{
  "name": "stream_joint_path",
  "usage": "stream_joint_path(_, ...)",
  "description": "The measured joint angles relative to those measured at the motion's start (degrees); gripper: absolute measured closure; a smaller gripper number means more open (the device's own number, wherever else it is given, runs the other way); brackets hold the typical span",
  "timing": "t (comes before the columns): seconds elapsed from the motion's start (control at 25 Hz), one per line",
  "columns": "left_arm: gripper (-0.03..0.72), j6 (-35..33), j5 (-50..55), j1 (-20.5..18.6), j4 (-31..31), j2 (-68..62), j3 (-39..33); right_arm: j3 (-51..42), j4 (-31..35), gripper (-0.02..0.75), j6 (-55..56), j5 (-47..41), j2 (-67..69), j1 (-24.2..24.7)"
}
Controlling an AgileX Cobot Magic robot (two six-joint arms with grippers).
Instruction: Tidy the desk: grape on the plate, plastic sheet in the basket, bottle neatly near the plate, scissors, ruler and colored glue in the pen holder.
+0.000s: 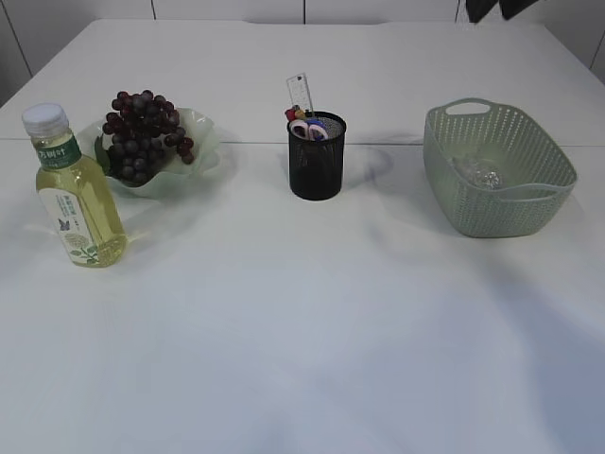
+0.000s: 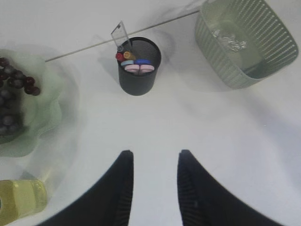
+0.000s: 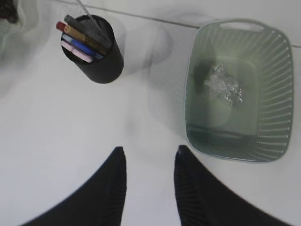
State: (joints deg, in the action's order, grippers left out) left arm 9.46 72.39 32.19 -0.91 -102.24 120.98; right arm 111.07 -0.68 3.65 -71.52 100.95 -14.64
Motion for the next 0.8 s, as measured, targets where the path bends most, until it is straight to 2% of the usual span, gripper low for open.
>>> stream_joint_path(0.12, 0.451, -0.50, 0.00, 0.00, 0.91, 1.15, 0.00, 0.00, -0.61, 0.441, 0.91, -0.13, -2.60, 0.00)
stream_joint_path(0.24, 0.451, -0.61, 0.09, -0.43, 7.28, 2.38, 0.00, 0.00, -0.87, 0.437, 1.00, -0.37, -4.10, 0.00)
stream_joint_path(0.4, 0.451, -0.61, 0.21, -5.39, 9.23, 5.85, 0.00, -1.32, -1.25, 0.435, 1.14, -0.37, -6.92, 0.00)
stream_joint_path(0.6, 0.459, -1.84, 0.21, -12.92, 9.23, 12.35, -0.78, -9.14, -1.61, 0.435, 1.14, -0.37, -11.99, 0.00)
stream_joint_path(0.8, 0.462, -2.80, 0.21, -14.87, 8.32, 23.20, -9.36, -18.70, -1.74, 0.436, 1.14, -0.37, -18.59, 0.00)
